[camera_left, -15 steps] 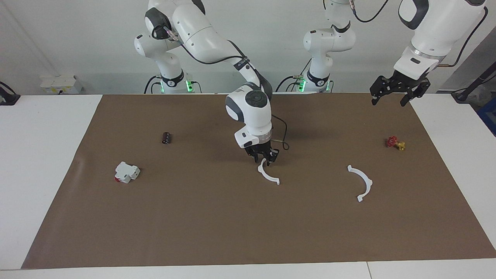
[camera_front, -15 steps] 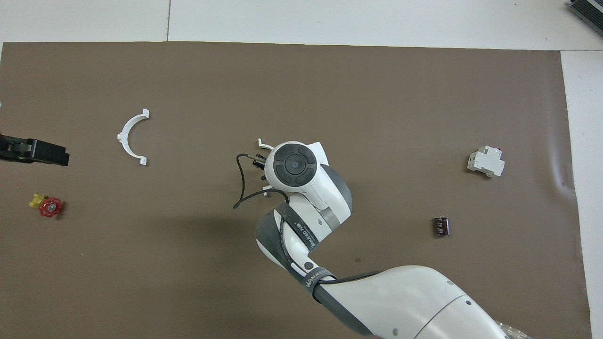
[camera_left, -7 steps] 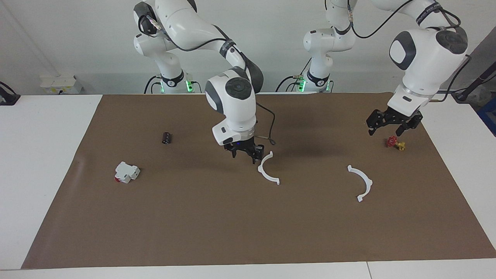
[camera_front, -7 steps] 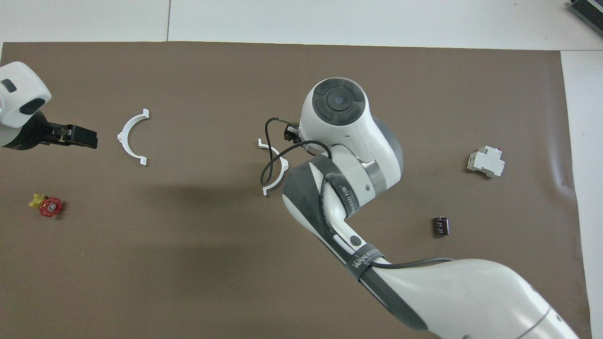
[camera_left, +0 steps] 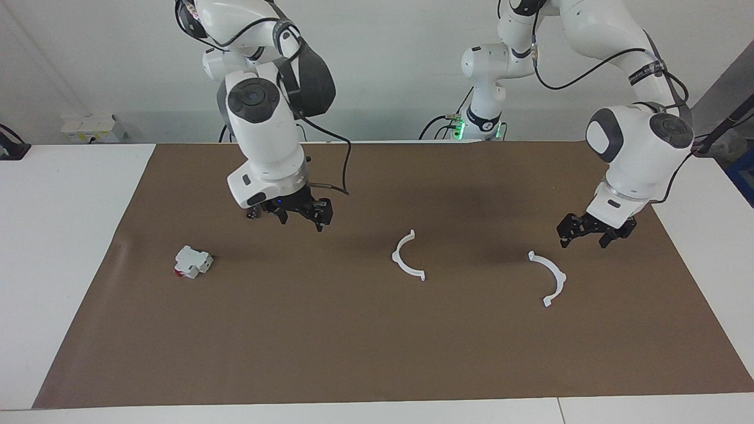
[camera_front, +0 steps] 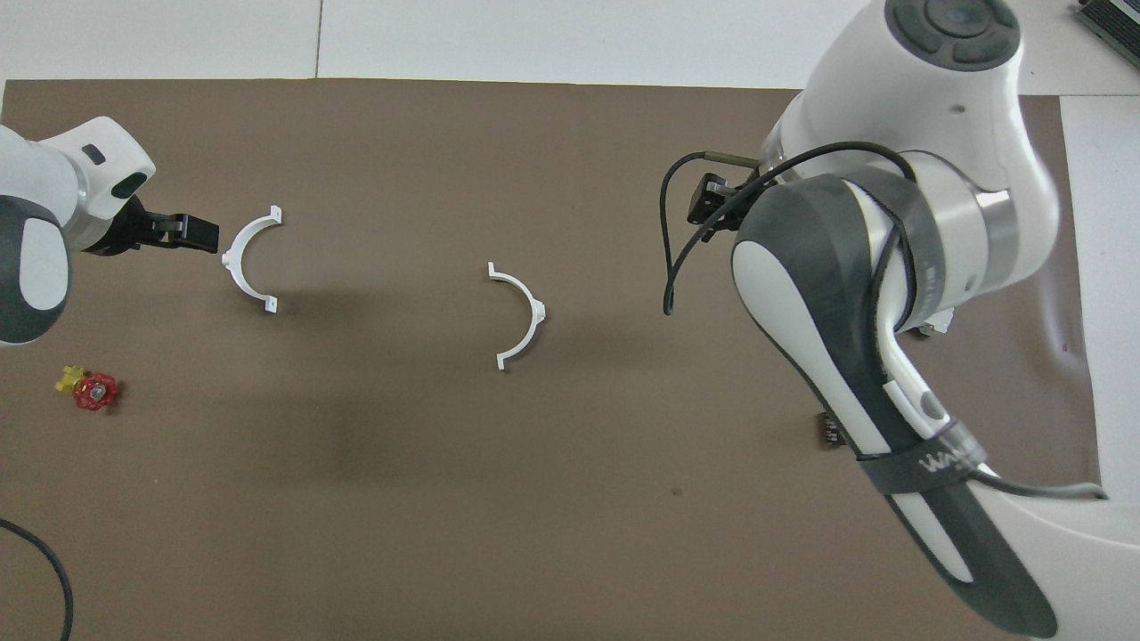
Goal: Assemble drain pipe with both arms
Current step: 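Withdraw the right gripper while the left gripper grasps the other half-ring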
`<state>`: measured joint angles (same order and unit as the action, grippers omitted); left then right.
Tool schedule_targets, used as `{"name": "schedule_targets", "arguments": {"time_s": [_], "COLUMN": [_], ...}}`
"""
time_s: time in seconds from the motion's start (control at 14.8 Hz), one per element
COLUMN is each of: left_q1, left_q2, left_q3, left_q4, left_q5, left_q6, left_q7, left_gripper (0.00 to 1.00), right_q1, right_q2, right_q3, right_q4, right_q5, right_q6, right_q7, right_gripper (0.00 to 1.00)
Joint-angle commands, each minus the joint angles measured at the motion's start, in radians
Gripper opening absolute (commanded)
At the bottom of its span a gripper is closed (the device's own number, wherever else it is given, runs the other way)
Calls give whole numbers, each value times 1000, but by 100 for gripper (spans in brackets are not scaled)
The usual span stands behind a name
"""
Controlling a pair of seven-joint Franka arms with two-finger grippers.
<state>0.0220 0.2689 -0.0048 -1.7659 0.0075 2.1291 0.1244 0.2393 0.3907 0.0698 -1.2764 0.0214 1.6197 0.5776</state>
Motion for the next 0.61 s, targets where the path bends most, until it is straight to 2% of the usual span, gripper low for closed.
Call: {"name": "schedule_targets", "arguments": {"time_s": [0.0,0.14,0.27,0.41,0.54], "left_q1": [9,9,10,16,16], "left_q2": [74,122,148,171,179], "left_q3": [-7,-7,-7,-7,-9], "left_q4": [3,3,2,-3,-17], "left_q5": [6,6,6,5,5], "left_q6": [93,147,167,184,199], "left_q7": [3,3,4,6,6], "left_gripper": [100,98,83,80,73], "right_q1": [-50,-80,-112,-146,-176], "right_q2": [-45,-76,-114,-163,-229], "right_q3": [4,4,2,4,2], "right_q4": [20,12,-6,-43,-119], "right_q5": [11,9,8,8,8], "right_q6": [-43,-95,-142,-168,-173], "right_q7": [-60,-109,-175,-253,-333], "right_gripper": [90,90,91,94,94]}}
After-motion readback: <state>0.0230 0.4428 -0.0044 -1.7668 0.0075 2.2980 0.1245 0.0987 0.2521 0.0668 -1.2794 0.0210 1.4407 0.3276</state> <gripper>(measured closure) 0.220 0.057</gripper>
